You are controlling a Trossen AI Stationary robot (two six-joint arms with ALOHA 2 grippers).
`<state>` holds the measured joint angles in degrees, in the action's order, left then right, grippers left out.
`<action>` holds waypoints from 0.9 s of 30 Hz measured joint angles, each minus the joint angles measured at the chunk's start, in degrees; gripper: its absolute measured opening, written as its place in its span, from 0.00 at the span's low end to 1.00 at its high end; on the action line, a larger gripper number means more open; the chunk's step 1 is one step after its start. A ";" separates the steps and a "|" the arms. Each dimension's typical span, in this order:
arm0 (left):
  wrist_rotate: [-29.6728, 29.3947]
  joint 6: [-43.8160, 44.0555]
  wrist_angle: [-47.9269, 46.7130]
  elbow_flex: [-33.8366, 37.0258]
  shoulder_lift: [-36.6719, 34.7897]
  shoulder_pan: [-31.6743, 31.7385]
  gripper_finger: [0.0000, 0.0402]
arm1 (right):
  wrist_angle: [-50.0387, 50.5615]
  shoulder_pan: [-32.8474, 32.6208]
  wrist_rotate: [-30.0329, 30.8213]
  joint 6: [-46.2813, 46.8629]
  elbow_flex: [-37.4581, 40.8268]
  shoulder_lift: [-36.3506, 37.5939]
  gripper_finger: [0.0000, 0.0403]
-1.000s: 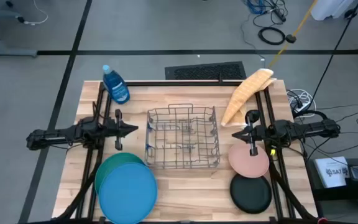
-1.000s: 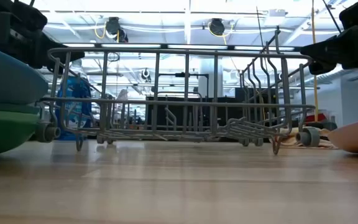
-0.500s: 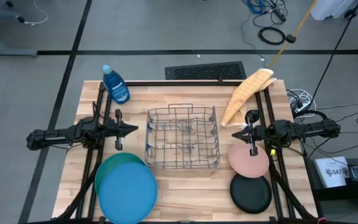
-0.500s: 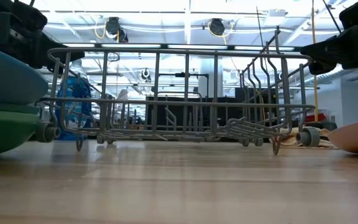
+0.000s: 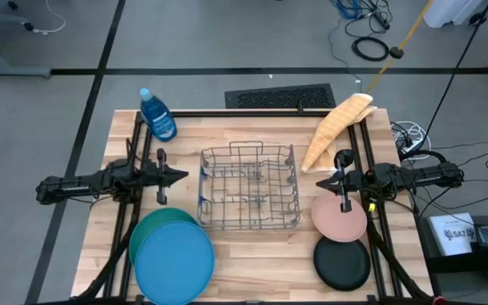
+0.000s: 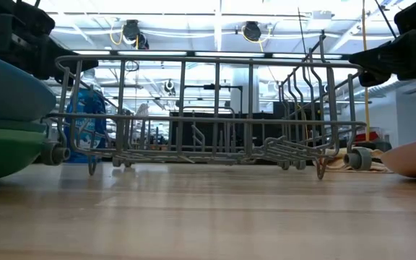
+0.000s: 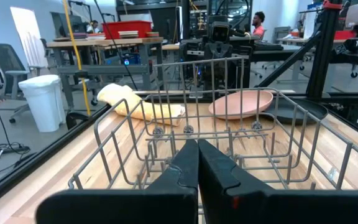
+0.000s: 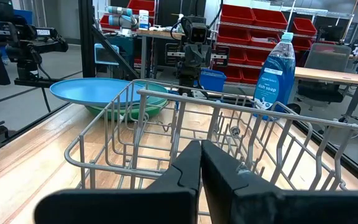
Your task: Sort dishes
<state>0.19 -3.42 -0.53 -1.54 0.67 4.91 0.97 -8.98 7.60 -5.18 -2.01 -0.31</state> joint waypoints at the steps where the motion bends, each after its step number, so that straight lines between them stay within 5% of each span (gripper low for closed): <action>1: -0.01 -0.25 0.02 0.01 0.01 0.00 0.00 | 0.00 0.00 0.00 0.01 0.00 0.01 0.02; 4: -0.81 -5.38 2.23 0.04 0.03 0.00 0.00 | 0.00 0.00 0.00 -0.01 0.00 -0.01 0.02; 8: 0.20 3.88 13.43 0.04 0.03 -0.06 0.00 | 0.00 0.00 0.00 -0.01 0.01 0.00 0.02; 16: -8.12 19.32 43.29 -0.14 0.02 0.00 0.00 | 0.00 0.01 0.00 -0.01 0.01 0.00 0.02; 24: -1.57 28.57 37.66 -4.75 1.52 0.00 0.00 | 0.00 0.01 0.00 -0.01 0.00 0.01 0.02; 27: 0.60 28.53 28.69 -10.13 2.86 -0.02 0.01 | 0.00 0.01 0.00 -0.01 0.01 0.01 0.02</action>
<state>0.79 25.11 28.16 -11.67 3.53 4.89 0.97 -8.97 7.60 -5.19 -2.00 -0.30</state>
